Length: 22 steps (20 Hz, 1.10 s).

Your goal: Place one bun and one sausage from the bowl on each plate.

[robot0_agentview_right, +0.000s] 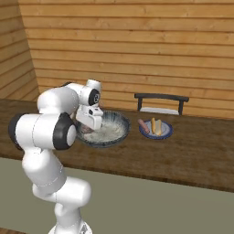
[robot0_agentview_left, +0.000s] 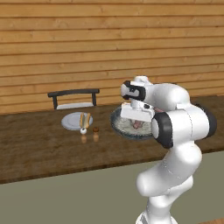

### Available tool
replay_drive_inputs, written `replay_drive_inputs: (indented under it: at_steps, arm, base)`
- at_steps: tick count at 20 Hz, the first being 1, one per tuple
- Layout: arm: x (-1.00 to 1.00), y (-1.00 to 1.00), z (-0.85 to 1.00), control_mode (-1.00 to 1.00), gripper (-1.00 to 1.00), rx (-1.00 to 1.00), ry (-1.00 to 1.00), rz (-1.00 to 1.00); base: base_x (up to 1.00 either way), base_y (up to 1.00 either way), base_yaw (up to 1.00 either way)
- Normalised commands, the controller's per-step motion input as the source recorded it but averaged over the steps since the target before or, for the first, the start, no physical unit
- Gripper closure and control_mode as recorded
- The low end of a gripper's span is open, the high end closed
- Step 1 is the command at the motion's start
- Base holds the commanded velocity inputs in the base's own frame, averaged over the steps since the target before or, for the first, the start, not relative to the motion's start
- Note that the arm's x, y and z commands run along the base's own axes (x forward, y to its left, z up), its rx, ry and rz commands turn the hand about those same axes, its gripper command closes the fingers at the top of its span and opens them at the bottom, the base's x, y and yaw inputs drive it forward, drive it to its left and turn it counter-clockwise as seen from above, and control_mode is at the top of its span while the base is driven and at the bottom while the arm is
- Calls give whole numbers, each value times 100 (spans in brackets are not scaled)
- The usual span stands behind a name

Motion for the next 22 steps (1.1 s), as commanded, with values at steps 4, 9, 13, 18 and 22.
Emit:
replay_drive_inputs:
  at_steps: [4,9,13,18,22]
  arm:
    - [-39,43,78,-100,100,-1,-1,13]
    - [0,53,59,-100,100,-1,-2,17]
    - [0,57,32,-100,100,-2,-1,21]
    - [11,72,1,-100,100,-4,-3,22]
    - [31,52,0,-100,100,2,-14,27]
  base:
    - [0,0,0]
    - [0,0,0]
    - [0,0,0]
    - [0,0,0]
    - [0,0,0]
